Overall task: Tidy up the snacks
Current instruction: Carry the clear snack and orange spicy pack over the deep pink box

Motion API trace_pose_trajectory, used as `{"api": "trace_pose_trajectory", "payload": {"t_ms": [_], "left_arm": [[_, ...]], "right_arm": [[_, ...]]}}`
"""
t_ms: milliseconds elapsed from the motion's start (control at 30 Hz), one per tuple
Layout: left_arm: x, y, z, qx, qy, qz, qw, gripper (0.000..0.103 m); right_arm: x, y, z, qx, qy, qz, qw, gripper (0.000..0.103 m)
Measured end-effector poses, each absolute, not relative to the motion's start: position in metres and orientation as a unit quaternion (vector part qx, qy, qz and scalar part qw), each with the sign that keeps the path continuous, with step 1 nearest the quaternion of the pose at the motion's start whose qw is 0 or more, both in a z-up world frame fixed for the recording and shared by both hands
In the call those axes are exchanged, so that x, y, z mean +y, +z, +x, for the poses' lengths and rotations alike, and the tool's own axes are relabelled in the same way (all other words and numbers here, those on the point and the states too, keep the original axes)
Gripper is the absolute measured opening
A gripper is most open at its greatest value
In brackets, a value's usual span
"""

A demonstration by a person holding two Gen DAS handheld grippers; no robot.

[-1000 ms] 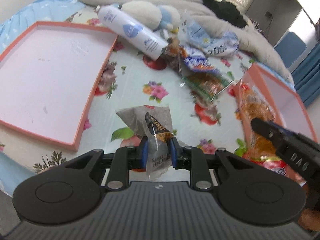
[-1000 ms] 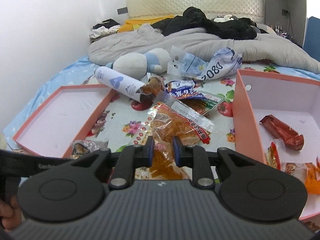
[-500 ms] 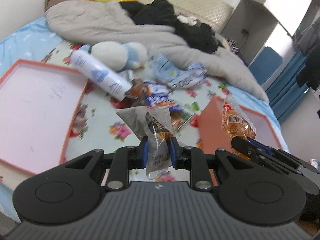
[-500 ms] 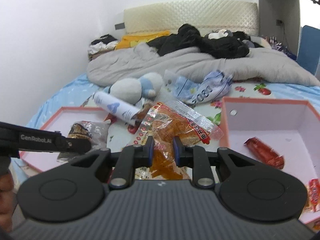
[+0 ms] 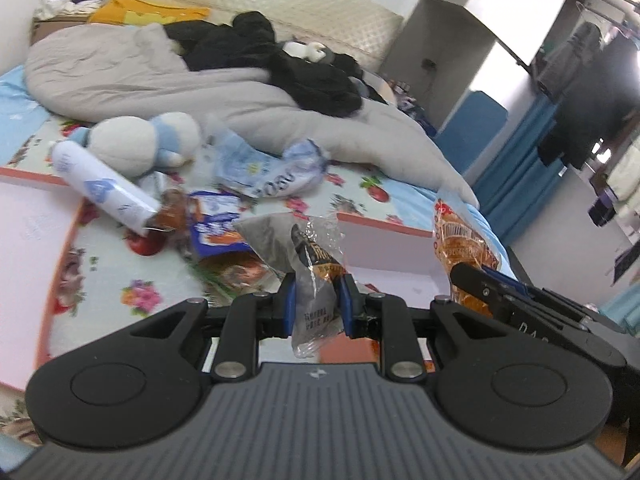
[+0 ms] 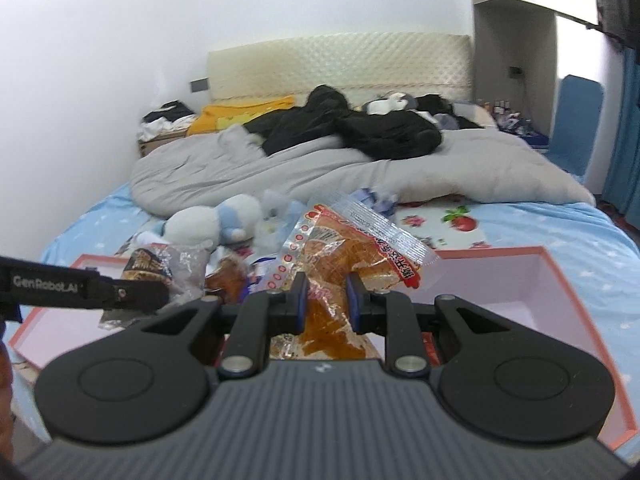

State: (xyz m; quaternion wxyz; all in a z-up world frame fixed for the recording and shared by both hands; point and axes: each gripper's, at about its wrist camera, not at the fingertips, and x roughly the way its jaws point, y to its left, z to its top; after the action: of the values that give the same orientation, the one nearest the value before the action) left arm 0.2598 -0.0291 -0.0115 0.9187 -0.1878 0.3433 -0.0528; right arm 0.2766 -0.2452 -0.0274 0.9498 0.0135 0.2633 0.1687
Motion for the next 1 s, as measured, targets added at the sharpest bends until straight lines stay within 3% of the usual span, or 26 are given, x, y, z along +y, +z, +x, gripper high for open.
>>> {"api": "trace_pose_trajectory", "payload": {"t_ms": [333, 1000], "left_arm": [[-0.096, -0.037, 0.296, 0.381, -0.093, -0.165, 0.905, 0.025], [-0.173, -0.111, 0.363, 0.463, -0.118, -0.114, 0.871, 0.026]], "right_arm": [[-0.290, -0.046, 0.301, 0.295, 0.130, 0.003, 0.947, 0.023], [-0.340, -0.148, 0.347, 0.405, 0.108, 0.021, 0.908, 0.026]]}}
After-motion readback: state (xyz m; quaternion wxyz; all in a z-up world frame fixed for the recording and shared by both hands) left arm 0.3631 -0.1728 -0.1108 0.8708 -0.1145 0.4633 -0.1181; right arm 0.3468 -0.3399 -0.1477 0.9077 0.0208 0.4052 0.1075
